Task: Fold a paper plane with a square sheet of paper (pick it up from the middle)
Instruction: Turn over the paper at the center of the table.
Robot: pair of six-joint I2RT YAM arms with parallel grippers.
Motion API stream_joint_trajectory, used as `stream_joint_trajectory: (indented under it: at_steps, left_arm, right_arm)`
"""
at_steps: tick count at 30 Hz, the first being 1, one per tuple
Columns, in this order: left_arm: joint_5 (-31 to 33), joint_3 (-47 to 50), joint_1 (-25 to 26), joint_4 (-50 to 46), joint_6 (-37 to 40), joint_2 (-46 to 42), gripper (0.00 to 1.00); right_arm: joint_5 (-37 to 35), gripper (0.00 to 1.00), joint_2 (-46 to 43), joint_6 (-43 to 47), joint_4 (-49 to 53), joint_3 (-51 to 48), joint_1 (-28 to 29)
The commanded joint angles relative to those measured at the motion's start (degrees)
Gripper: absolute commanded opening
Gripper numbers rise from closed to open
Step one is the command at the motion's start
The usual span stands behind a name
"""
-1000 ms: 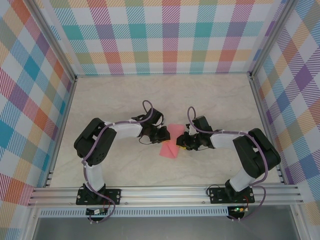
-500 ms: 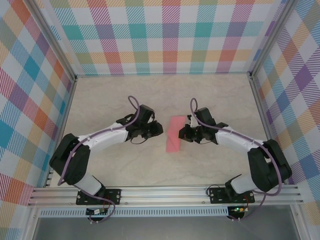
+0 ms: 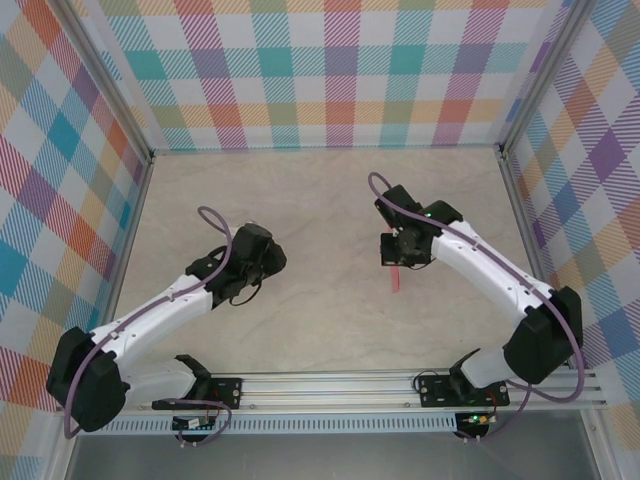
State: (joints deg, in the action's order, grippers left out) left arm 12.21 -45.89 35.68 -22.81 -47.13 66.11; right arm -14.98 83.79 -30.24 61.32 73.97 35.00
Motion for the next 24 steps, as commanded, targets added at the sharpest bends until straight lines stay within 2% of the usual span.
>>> stream_joint_trajectory:
  at_steps: [1, 6, 14, 19, 22, 24]
  left_arm:
    - [6.95, 1.56, -0.79, -3.71, -3.25, -3.27, 0.41]
    - [10.03, 2.77, -0.92, -6.08, -4.92, -6.62, 0.42]
    - [10.67, 3.61, -1.05, -7.0, -5.21, -9.23, 0.45]
    - [10.07, 3.93, -1.32, -7.08, -4.9, -9.59, 0.46]
    - [9.46, 4.63, -1.49, -6.26, -4.81, -9.72, 0.46]
    - [8.68, 4.96, -1.67, -5.48, -4.55, -9.6, 0.47]
  right_arm:
    - [-4.36, 0.06, 5.17, 0.33, 8.43, 2.22, 2.38]
    - [-3.39, 0.07, 14.65, -1.08, 9.05, 6.27, 6.16]
    - [-1.97, 0.11, 30.77, -2.95, 12.01, 18.96, 13.43]
    - [0.7, 0.22, 35.34, -3.6, 11.4, 23.66, 15.68]
    - [5.69, 0.29, 35.59, -2.99, 8.03, 23.82, 15.86]
    - [9.32, 0.31, 34.43, -2.81, 4.55, 22.79, 15.93]
